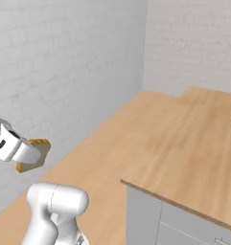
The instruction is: Start the toaster. Once the lever pops up, take the bread to the plate on the dining counter.
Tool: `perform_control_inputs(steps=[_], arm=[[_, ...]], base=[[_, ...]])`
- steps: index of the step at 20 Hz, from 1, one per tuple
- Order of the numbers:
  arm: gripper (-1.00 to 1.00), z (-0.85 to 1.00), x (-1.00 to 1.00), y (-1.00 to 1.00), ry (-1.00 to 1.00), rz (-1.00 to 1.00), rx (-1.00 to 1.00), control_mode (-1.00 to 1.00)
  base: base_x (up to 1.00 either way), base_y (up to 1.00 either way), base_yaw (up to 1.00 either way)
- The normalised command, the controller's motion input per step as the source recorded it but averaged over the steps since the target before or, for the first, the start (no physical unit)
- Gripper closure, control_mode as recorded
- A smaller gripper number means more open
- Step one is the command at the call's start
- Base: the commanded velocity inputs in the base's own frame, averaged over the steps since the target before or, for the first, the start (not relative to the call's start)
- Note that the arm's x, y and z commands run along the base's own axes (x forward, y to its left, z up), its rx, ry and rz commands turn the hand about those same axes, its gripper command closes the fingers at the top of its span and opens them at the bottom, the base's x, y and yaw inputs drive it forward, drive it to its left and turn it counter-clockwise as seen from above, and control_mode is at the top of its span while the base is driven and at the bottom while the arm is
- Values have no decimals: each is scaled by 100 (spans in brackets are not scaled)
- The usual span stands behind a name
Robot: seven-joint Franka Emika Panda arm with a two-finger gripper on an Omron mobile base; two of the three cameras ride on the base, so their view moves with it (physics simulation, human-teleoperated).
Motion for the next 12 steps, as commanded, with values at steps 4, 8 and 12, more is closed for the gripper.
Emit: perform_control_inputs(steps=[4, 8, 12], arm=[[100, 0, 0, 0, 0, 0, 0, 100], [100, 0, 0, 0, 0, 0, 0, 100], [100, 0, 0, 0, 0, 0, 0, 100]], base=[[100, 85, -40], [100, 68, -43], [100, 77, -46]])
